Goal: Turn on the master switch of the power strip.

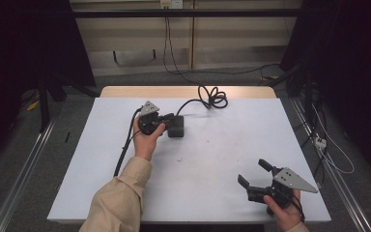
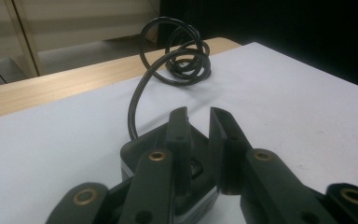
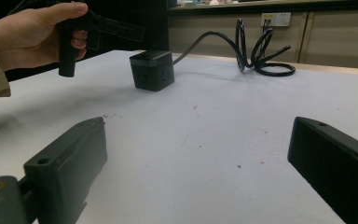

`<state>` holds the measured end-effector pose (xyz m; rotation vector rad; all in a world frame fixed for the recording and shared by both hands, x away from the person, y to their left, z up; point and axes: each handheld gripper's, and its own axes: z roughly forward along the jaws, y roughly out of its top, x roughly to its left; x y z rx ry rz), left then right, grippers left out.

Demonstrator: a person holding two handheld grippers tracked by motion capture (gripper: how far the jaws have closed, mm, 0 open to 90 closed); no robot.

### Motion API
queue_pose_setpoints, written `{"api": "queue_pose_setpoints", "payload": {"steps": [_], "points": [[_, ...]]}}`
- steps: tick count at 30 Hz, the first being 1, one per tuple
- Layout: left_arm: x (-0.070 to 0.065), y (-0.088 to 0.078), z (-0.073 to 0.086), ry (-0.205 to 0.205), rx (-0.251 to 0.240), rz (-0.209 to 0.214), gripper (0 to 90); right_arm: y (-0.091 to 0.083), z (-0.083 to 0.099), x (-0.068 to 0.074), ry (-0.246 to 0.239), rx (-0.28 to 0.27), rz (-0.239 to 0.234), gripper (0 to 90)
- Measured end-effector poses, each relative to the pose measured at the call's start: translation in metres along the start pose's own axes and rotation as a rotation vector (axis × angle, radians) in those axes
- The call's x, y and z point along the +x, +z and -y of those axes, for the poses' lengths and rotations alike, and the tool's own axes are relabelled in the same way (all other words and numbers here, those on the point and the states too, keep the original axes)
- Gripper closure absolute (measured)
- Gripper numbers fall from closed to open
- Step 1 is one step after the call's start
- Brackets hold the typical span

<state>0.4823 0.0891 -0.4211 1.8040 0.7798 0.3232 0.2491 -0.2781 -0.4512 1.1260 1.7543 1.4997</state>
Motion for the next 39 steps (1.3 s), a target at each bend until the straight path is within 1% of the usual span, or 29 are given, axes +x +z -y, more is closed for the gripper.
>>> {"api": "queue_pose_setpoints", "payload": {"steps": [9,11,21,32,39], "points": [[-0.0007,0.0012,0.0011,0.000,0.007,0.002,82.3,-0.0001,-0.0001,0.0000,0.000,-0.001,-0.001,4.2],[-0.0008,0.0019,0.0014,-0.001,0.005,0.009,83.4,-0.0001,-0.0001,0.0000,0.000,-0.002,-0.001,4.1],[-0.0003,0.0025,0.0021,-0.003,0.008,0.014,85.1,-0.0002,-0.0002,0.0001,0.000,-0.002,-0.002,4.1],[0.0004,0.0030,0.0030,-0.004,0.013,0.014,89.7,-0.0004,-0.0003,0.0001,-0.001,-0.003,-0.002,4.1],[-0.0004,0.0044,0.0043,0.001,0.027,0.012,90.0,-0.0005,-0.0004,0.0000,0.000,-0.003,-0.001,4.1]]}}
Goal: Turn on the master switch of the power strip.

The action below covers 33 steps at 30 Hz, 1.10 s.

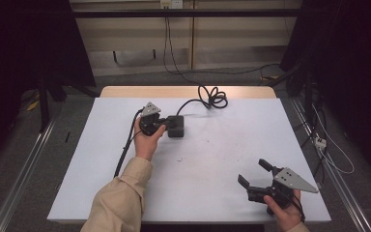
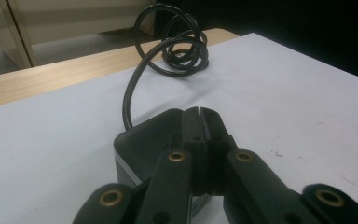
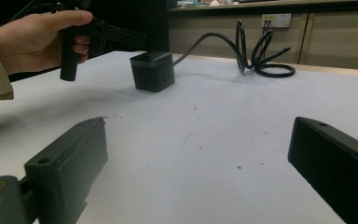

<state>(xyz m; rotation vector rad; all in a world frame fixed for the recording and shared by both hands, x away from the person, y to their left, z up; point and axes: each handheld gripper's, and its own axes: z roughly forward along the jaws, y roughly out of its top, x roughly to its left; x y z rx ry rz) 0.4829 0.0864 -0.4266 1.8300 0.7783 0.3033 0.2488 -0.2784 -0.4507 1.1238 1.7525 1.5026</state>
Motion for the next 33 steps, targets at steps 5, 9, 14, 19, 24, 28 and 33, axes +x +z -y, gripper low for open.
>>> {"api": "queue_pose_setpoints", "payload": {"steps": [5,9,14,19,24,28,33], "points": [[0.0004,0.0000,0.0001,0.002,0.007,-0.006,90.0,0.0000,-0.0001,0.0002,0.000,0.000,-0.002,4.2],[0.0013,0.0006,0.0010,-0.005,0.012,-0.008,90.0,0.0000,0.0000,0.0002,-0.001,0.000,-0.001,4.2],[0.0016,0.0023,0.0024,0.004,0.025,-0.012,90.0,-0.0001,-0.0001,0.0002,-0.001,0.000,-0.001,4.2],[0.0012,0.0047,0.0038,-0.007,0.022,-0.017,90.0,-0.0001,-0.0001,0.0001,-0.001,0.000,-0.001,4.2],[0.0024,0.0051,0.0047,-0.005,0.030,-0.022,90.0,-0.0001,0.0000,-0.0001,0.000,0.000,-0.002,4.3],[0.0034,0.0053,0.0052,0.000,0.033,-0.022,90.0,-0.0002,0.0000,-0.0001,-0.001,0.000,-0.002,4.3],[0.0033,0.0057,0.0054,-0.008,0.032,-0.022,90.0,-0.0002,0.0000,0.0000,-0.001,0.000,-0.002,4.3]]}}
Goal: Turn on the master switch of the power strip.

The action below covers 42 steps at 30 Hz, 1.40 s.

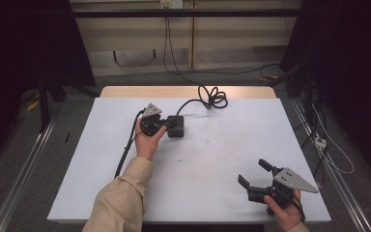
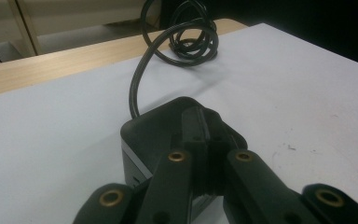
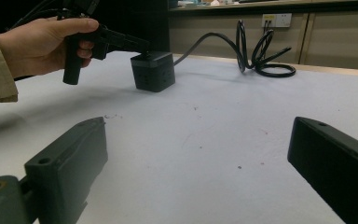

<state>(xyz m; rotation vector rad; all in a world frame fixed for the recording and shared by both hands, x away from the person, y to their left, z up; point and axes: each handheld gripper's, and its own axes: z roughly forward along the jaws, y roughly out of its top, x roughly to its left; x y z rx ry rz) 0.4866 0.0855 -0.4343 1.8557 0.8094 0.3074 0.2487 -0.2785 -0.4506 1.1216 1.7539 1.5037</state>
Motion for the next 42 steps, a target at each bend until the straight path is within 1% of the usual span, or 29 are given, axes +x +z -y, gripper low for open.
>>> {"api": "queue_pose_setpoints", "payload": {"steps": [2,4,6,12,14,18,21,24,27,29,30,31,32,33,39,40,41,42], "points": [[0.0000,0.0001,0.0000,0.001,0.000,0.001,90.0,0.0000,0.0000,0.0000,0.000,0.000,0.000,4.3],[-0.0002,0.0000,-0.0001,0.014,0.002,-0.001,90.0,0.0000,0.0000,0.0002,0.000,0.000,0.000,4.3],[-0.0005,0.0001,-0.0002,0.015,0.002,-0.003,90.0,0.0000,-0.0001,0.0006,0.002,-0.002,-0.001,4.3],[-0.0010,0.0004,-0.0001,0.002,0.010,-0.007,90.0,-0.0001,-0.0001,0.0005,-0.001,0.000,-0.002,4.3],[-0.0013,0.0007,-0.0005,0.020,0.014,-0.014,90.0,-0.0001,-0.0002,0.0008,0.001,-0.001,-0.001,4.3],[-0.0005,0.0011,0.0001,0.003,0.010,-0.007,90.0,-0.0002,-0.0004,0.0012,0.001,-0.001,-0.002,4.3],[-0.0013,0.0017,0.0000,0.015,0.012,-0.012,90.0,-0.0001,-0.0004,0.0013,0.002,-0.001,-0.002,4.3],[-0.0028,0.0034,0.0003,0.015,0.008,-0.010,90.0,-0.0002,-0.0004,0.0014,0.001,-0.001,-0.003,4.3],[-0.0054,0.0039,-0.0019,0.043,0.025,-0.024,90.0,-0.0003,-0.0005,0.0014,0.001,-0.003,-0.002,4.3],[-0.0042,0.0038,-0.0026,0.023,0.031,-0.018,90.0,-0.0003,-0.0004,0.0014,0.001,-0.001,-0.002,4.3],[-0.0045,0.0042,-0.0024,0.015,0.025,-0.017,90.0,-0.0003,-0.0004,0.0014,0.001,-0.001,-0.002,4.3],[-0.0041,0.0039,-0.0024,0.022,0.030,-0.017,90.0,-0.0003,-0.0004,0.0016,0.002,-0.001,-0.004,4.3],[-0.0042,0.0041,-0.0021,0.013,0.023,-0.014,90.0,-0.0003,-0.0005,0.0018,0.001,-0.003,-0.002,4.3],[-0.0035,0.0038,-0.0020,0.019,0.028,-0.013,90.0,-0.0004,-0.0006,0.0018,-0.001,-0.004,-0.003,4.3],[-0.0029,0.0040,-0.0016,0.006,0.023,-0.008,90.0,-0.0003,-0.0004,0.0017,0.000,-0.001,-0.005,4.3],[-0.0032,0.0043,-0.0014,-0.001,0.018,-0.008,90.0,-0.0002,-0.0004,0.0017,0.000,-0.001,-0.005,4.3],[-0.0028,0.0041,-0.0015,0.004,0.023,-0.007,90.0,-0.0002,-0.0004,0.0017,0.000,-0.001,-0.005,4.3],[-0.0032,0.0043,-0.0015,0.000,0.019,-0.008,90.0,0.0000,-0.0004,0.0017,0.000,0.000,-0.005,4.3]]}}
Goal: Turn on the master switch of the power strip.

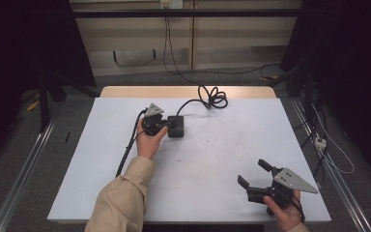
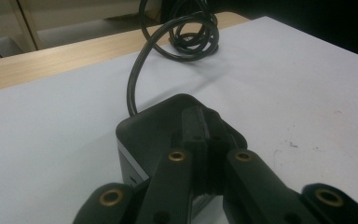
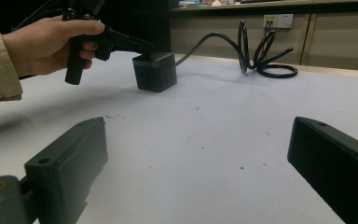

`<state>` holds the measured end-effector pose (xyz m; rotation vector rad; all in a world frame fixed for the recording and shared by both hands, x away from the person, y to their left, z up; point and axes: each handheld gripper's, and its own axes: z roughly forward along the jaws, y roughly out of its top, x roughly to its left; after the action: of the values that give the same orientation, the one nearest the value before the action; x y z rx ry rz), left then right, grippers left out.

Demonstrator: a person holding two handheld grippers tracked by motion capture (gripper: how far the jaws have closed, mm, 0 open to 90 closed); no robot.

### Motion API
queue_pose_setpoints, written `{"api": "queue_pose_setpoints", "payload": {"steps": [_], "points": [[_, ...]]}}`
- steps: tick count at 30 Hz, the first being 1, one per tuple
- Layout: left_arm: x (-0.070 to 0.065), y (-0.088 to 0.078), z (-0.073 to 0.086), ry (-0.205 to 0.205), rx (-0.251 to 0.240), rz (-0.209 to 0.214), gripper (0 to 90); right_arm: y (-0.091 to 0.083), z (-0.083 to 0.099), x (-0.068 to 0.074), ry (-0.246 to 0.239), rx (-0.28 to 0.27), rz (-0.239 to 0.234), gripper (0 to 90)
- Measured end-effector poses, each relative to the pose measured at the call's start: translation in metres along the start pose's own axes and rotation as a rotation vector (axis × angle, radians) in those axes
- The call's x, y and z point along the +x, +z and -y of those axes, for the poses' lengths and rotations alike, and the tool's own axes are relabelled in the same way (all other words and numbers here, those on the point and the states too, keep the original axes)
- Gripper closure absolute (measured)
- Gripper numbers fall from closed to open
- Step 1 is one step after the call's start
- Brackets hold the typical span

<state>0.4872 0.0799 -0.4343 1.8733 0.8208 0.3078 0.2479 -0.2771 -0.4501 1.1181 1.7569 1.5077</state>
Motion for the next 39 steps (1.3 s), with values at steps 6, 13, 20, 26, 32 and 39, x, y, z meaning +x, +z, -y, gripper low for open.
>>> {"api": "queue_pose_setpoints", "payload": {"steps": [6,13,20,26,32,39], "points": [[0.0009,-0.0003,0.0000,-0.001,0.006,0.001,90.0,0.0002,-0.0001,0.0004,-0.005,-0.001,0.001,4.4],[0.0006,-0.0003,-0.0001,-0.003,0.009,-0.001,90.0,0.0002,-0.0002,0.0006,-0.002,-0.002,0.001,4.3],[0.0003,-0.0003,-0.0002,-0.004,0.011,-0.003,90.0,-0.0001,-0.0003,0.0005,-0.002,-0.004,0.001,4.3],[0.0005,-0.0003,-0.0003,-0.021,0.014,-0.002,90.0,-0.0005,-0.0006,0.0008,-0.002,-0.006,0.001,4.4],[-0.0010,0.0003,-0.0014,-0.007,0.027,-0.011,90.0,-0.0008,-0.0008,0.0006,-0.001,-0.007,0.001,4.3],[-0.0006,0.0000,-0.0005,-0.008,0.020,-0.011,90.0,-0.0008,-0.0004,0.0004,0.000,-0.004,0.002,4.3]]}}
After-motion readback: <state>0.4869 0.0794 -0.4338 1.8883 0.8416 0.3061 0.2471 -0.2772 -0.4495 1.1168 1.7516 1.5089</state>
